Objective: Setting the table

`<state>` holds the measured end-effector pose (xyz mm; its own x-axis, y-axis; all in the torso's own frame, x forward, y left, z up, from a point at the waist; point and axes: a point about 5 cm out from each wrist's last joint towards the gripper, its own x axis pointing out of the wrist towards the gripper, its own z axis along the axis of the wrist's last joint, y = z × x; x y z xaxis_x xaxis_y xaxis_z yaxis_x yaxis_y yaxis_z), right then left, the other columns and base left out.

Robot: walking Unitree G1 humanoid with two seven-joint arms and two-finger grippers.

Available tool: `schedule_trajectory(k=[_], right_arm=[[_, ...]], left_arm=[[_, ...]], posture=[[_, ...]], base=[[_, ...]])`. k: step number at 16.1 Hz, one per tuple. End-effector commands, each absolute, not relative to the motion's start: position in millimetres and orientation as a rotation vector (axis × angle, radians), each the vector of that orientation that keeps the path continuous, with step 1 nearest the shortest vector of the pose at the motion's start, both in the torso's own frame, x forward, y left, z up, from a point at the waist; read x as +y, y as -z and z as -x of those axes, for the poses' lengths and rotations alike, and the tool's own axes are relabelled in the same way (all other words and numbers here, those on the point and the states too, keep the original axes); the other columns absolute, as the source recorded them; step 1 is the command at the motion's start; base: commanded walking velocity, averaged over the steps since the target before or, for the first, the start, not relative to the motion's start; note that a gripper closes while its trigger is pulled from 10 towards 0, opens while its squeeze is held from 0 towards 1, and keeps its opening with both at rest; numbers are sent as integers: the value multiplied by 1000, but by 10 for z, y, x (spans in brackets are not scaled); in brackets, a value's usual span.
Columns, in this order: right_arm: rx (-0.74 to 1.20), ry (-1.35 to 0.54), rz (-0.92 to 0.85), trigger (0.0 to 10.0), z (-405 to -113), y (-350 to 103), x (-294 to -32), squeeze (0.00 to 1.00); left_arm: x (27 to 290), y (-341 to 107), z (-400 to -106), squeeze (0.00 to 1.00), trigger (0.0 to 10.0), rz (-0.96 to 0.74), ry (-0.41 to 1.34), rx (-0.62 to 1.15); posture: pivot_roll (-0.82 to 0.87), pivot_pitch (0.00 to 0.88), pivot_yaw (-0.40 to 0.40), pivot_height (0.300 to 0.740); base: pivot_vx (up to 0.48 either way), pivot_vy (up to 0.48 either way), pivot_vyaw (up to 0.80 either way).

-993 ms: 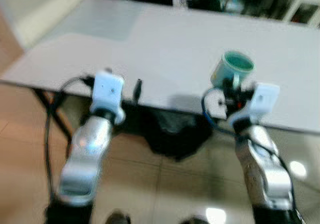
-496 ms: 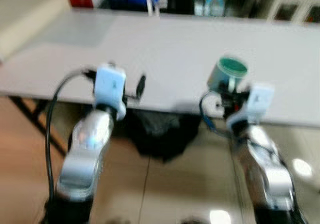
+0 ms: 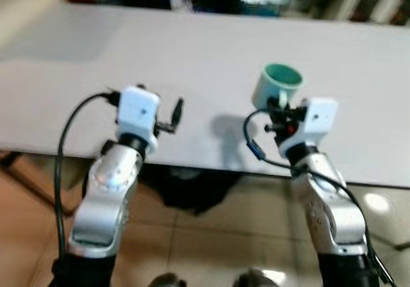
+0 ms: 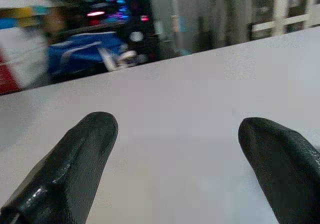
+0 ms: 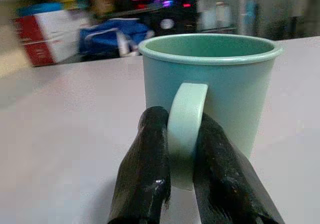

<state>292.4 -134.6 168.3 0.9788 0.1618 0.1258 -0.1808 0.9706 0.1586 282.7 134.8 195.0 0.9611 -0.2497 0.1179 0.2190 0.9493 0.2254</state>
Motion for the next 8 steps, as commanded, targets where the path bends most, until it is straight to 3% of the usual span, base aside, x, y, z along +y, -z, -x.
schedule_trajectory(k=[1, 5, 8], right_arm=[[-114, -159, -155, 10000, -2915, -1683, -1373, 0], [-115, -174, -155, 10000, -2951, -1674, -1405, 0], [-103, -115, -108, 10000, -3149, -1557, -1503, 0]], left_arm=[[1332, -1940, -2784, 0, 10000, -213, 267, -139], [1246, -1861, -2692, 0, 10000, -249, 429, -102], [1177, -1836, -2590, 0, 10000, -269, 569, -73]], posture=[[2, 100, -24, 740], [7, 116, -21, 740], [10, 130, -20, 740]], base=[[379, 0, 0], [0, 0, 0], [0, 0, 0]])
